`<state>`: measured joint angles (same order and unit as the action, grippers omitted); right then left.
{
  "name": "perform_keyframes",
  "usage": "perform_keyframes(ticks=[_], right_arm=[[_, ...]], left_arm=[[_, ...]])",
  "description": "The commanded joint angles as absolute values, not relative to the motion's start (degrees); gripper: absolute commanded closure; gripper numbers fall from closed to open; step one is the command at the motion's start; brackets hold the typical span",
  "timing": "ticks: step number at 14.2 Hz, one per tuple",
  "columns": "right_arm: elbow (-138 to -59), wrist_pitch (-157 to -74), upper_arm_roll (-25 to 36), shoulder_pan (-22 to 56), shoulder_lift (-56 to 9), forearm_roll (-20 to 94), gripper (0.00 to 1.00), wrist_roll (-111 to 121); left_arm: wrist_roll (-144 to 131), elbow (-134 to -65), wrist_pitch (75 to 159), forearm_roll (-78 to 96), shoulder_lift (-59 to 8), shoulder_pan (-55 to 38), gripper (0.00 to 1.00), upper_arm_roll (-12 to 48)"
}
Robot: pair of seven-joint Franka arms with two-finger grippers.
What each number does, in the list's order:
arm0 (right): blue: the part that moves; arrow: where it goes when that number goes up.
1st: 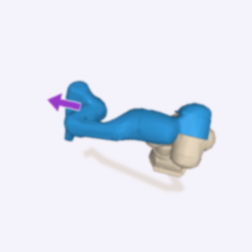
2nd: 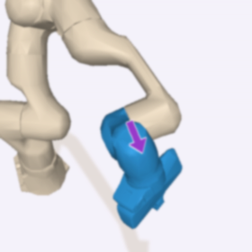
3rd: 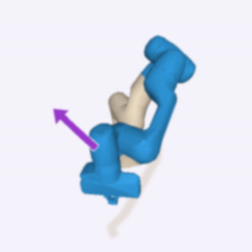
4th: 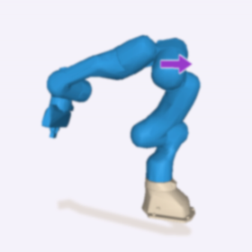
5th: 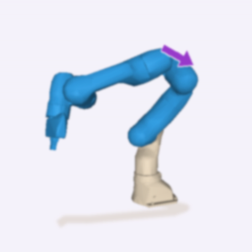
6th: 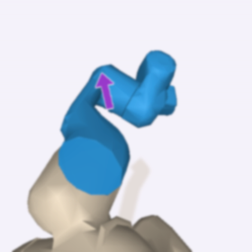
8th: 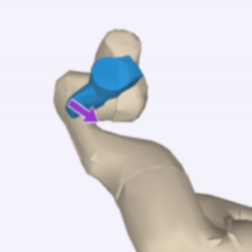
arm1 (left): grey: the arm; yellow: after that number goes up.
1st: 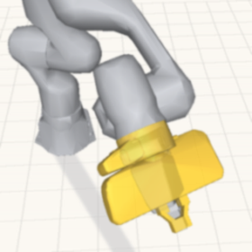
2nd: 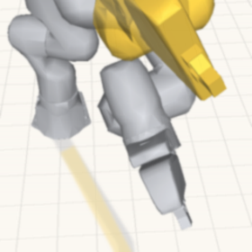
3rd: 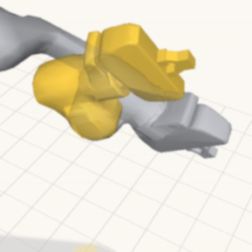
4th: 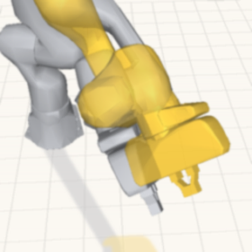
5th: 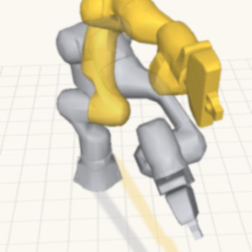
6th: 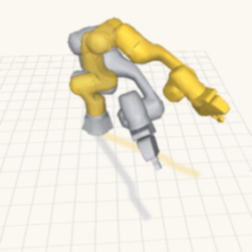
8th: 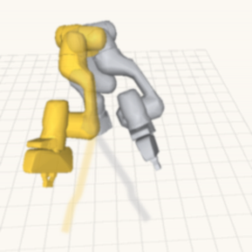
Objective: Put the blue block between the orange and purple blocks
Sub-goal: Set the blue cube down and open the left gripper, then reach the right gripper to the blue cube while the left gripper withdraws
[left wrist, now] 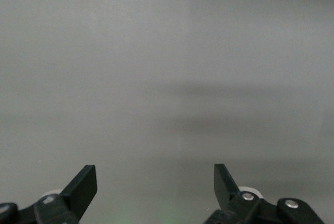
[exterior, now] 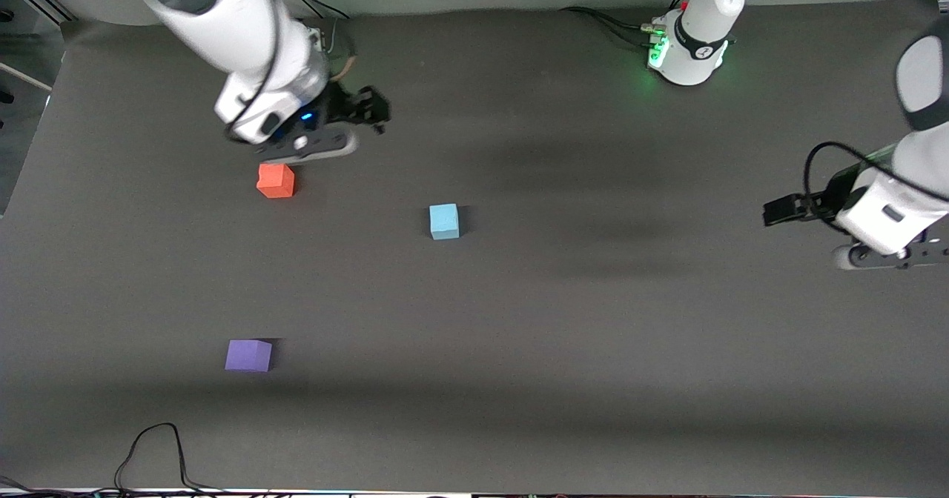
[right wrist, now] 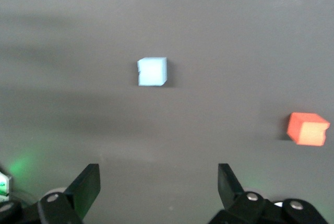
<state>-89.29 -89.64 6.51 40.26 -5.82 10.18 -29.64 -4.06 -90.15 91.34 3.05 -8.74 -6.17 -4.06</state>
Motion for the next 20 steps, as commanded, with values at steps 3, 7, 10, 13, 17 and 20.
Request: perform_keyframes(ticks=[3, 7, 10, 13, 17, 20], right_arm=[[-90.16, -93.67, 7.47, 43.93, -9.57, 10.81, 0.0, -32.17], [-97.54, -106.75, 7.47, 46.58, -14.31, 10.46, 0.0, -32.17], [-102.81, -117.47, 7.64, 48.94, -19.41, 7.58, 0.0, -32.17], [-108.62, -128.72, 7.65, 49.31, -22.84, 6.77, 0.0, -32.17], [-110.13, -136.22, 8.0, 51.68, -28.29, 6.77, 0.0, -33.75], [-110.13, -139.12, 8.0, 51.77, -30.67, 6.77, 0.0, -34.01]], left_arm=[[2.28, -97.45, 91.83, 1.33, -0.28, -3.6, 0.0, -3.43], [2.72, -100.99, 93.87, -1.14, 2.46, -3.69, 0.0, -3.25], [2.72, -99.32, 92.82, -0.7, 2.03, -1.16, 0.0, -0.72], [2.9, -95.64, 91.06, -0.7, -0.43, 2.2, 0.0, 3.16], [2.9, -95.54, 90.79, -0.7, 0.0, 2.2, 0.0, 3.08], [2.9, -95.36, 90.09, -0.7, 0.09, 2.2, 0.0, 2.99]])
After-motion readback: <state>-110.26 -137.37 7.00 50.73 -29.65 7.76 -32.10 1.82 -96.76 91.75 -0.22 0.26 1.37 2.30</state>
